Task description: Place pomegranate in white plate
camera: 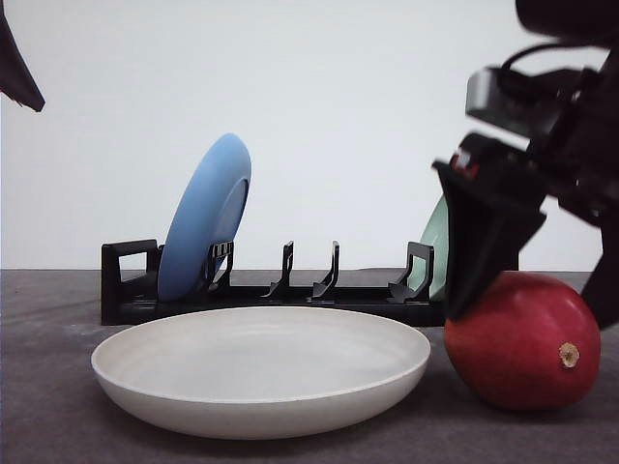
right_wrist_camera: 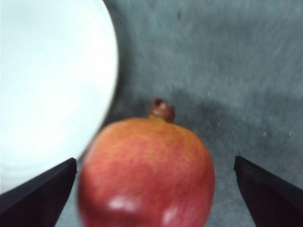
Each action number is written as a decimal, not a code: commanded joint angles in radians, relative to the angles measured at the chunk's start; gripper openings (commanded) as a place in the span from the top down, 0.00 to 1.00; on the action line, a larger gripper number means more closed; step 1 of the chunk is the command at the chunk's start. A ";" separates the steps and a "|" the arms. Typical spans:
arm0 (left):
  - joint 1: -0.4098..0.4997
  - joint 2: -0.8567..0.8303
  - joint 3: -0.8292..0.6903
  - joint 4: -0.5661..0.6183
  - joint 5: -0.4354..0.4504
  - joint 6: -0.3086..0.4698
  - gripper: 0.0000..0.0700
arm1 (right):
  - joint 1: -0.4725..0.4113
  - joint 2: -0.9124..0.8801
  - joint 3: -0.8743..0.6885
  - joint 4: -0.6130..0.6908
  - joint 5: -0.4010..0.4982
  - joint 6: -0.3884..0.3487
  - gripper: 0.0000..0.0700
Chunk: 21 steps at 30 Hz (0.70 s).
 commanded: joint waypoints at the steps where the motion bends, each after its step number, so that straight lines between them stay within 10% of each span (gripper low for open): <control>1: 0.000 0.005 0.006 0.008 -0.002 -0.006 0.38 | 0.007 0.022 0.013 0.006 0.002 0.013 0.12; 13: 0.000 0.005 0.006 0.008 -0.002 -0.005 0.38 | 0.006 0.036 0.047 -0.053 -0.051 0.018 0.22; 21: 0.000 0.005 0.006 0.008 -0.002 -0.005 0.38 | 0.036 0.050 0.208 -0.119 -0.068 -0.107 0.22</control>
